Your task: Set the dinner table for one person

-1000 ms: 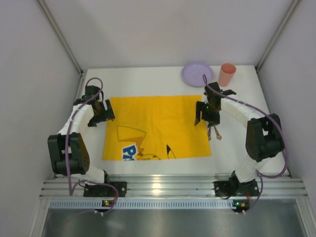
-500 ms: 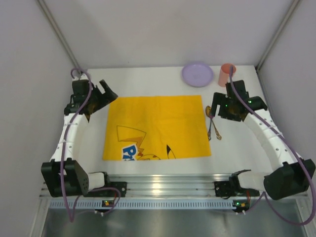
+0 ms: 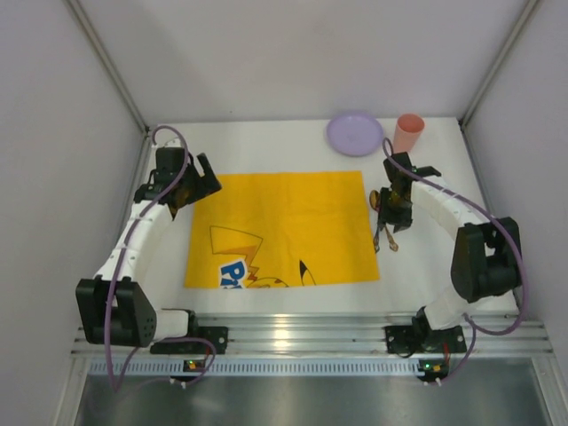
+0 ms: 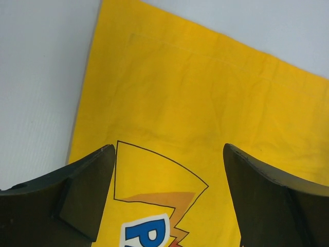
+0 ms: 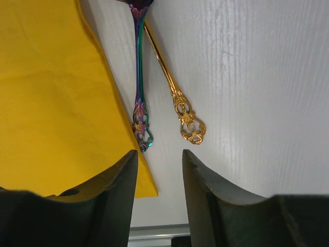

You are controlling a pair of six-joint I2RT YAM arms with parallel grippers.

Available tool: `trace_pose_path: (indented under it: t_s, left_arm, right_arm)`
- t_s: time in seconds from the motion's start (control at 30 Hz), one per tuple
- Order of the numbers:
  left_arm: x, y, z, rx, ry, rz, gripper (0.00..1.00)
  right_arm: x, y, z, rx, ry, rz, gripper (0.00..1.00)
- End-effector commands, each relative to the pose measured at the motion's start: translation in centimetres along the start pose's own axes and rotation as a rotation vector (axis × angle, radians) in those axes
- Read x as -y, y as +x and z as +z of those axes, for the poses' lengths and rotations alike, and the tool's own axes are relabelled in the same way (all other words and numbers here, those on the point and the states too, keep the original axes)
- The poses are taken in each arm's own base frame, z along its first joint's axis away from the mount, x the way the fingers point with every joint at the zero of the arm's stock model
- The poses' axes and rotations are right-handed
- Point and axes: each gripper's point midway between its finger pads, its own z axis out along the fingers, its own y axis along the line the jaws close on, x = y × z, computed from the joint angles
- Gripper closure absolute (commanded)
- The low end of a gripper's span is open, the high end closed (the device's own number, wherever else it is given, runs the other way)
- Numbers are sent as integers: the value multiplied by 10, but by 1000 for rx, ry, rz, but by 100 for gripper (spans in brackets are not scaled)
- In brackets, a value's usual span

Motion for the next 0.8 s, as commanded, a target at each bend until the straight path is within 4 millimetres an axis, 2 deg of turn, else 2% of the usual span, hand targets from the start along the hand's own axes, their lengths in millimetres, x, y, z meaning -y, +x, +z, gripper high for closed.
trace_pose_path:
  t_s: [0.0,0.07,0.4,0.77]
  left_arm:
    - [-9,7,-8,-5,-26,22,10]
    - [-11,14,-9,-23,-22,18,11]
    - [-22,28,-19,-40,-41,59,11]
    - [-22,28,-13,-67,-45,99,11]
  right_arm:
    - [-11,-33,3,64,-33,14,60]
    - [-13,-37,7,58,-36,19,61]
    - [-26,-49,41,-1,-33,48,68]
    - [-24,-53,68,-46,25,68,80]
